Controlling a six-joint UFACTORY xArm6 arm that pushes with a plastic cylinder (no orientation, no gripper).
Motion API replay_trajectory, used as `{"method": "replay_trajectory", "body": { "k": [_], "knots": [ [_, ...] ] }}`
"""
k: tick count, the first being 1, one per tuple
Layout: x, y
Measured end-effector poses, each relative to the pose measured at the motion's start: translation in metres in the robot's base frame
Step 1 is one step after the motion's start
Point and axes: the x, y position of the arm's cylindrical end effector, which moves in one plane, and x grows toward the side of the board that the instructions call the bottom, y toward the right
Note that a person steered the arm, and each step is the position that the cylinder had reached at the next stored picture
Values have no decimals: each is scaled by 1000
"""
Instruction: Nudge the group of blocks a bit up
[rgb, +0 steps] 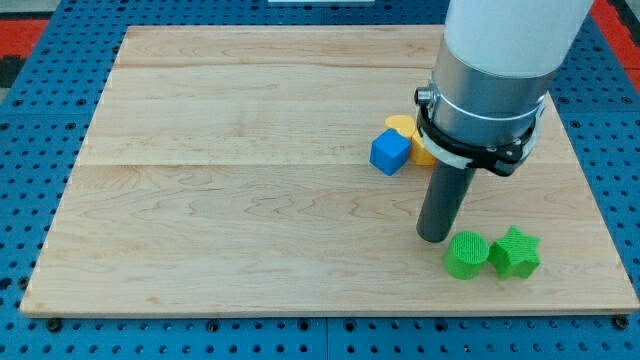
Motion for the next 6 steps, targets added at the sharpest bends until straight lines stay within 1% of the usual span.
{"method": "replay_trajectory", "body": {
  "k": [2, 3, 6],
  "knots": [
    [-21, 0],
    [-11, -1],
    [-13, 2]
  ]
}}
